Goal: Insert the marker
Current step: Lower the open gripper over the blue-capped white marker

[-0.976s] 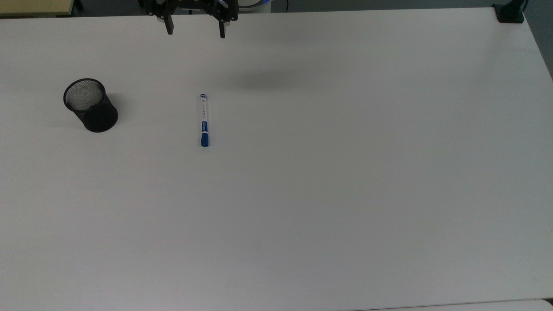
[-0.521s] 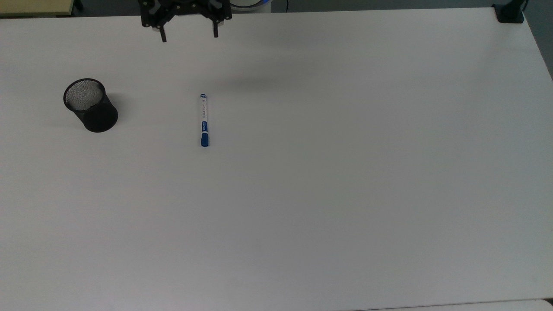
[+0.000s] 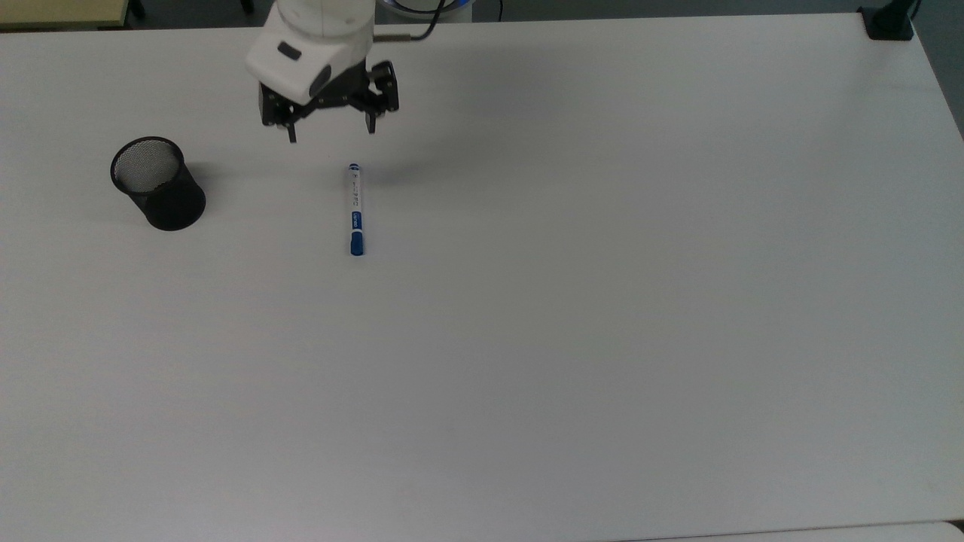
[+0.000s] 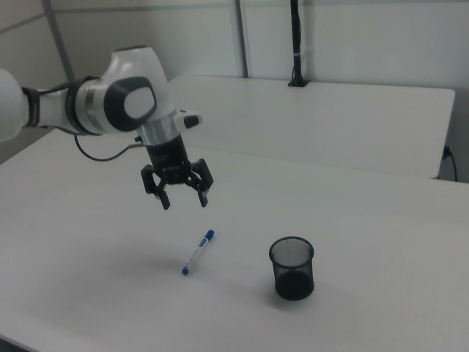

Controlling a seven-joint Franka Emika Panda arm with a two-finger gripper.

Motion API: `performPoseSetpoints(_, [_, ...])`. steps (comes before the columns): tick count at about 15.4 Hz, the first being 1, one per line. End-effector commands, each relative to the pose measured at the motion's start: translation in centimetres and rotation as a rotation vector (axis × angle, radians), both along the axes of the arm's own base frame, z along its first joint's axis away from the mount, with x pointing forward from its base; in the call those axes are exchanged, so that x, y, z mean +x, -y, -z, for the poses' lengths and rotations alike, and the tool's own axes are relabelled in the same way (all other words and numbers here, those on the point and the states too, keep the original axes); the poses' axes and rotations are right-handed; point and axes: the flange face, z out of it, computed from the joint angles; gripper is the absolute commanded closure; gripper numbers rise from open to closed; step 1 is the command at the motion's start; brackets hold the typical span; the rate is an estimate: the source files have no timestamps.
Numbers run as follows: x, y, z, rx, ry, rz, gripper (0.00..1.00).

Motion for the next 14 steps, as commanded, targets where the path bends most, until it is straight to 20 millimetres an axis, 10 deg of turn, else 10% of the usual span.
performPoseSetpoints(1, [1.6, -0.6, 4.2, -0.001, 0.085, 0.109, 0.0])
performPoseSetpoints(14, [5.2, -3.2, 14.6, -0.002, 0.218, 0.291, 0.18])
